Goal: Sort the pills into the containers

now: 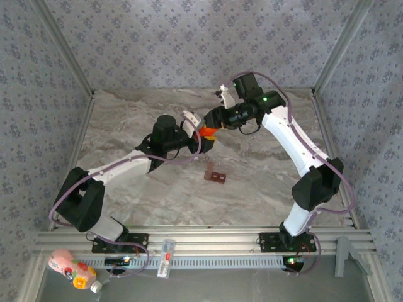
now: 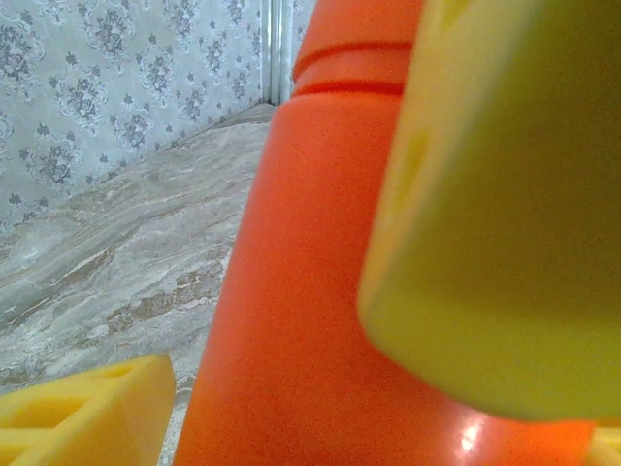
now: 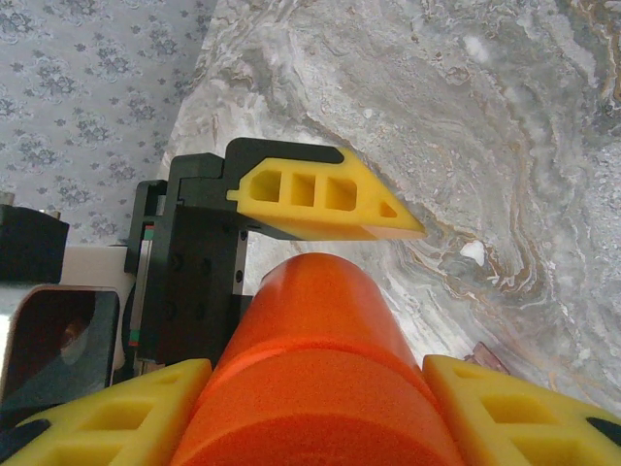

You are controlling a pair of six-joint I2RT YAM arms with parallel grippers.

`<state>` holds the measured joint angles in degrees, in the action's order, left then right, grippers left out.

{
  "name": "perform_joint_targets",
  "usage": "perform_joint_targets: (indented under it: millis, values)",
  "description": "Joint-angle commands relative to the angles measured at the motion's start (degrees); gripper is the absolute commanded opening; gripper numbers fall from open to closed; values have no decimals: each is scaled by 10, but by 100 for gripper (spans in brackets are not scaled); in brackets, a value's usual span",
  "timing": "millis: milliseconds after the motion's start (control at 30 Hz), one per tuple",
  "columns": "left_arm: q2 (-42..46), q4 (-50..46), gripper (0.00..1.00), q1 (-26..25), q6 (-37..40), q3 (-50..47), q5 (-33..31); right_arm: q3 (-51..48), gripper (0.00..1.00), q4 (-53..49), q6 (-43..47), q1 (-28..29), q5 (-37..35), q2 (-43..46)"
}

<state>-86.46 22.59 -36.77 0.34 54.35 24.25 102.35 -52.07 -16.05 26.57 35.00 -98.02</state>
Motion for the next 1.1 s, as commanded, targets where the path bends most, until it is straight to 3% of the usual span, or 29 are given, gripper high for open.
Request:
perform_joint_targets:
  millis: [0, 500, 533, 600, 667, 767, 933, 1067]
  values:
    - [-9, 16, 75, -2, -9, 18, 12, 1, 24, 1, -4, 2, 10, 10]
    - [-3, 5, 18, -3, -30, 33, 2, -15, 30, 2, -6, 1, -1, 17]
    - [-1, 7, 13, -3, -31, 33, 0, -19, 31, 5, -8, -2, -1, 20]
    - [3, 3, 2, -2, -34, 34, -1, -23, 44, 10, -12, -7, -3, 26]
    - [8, -4, 0, -2, -32, 33, -7, -26, 57, 9, -14, -15, -9, 33]
    - [18, -4, 0, -1, -31, 23, -26, -42, 68, 21, -24, -37, -2, 54]
    - [39, -16, 0, 5, -36, 13, -56, -94, 78, 53, -44, -82, 17, 114]
    - [44, -70, 0, 5, -24, 34, -34, -154, 81, 131, -113, -103, -1, 165]
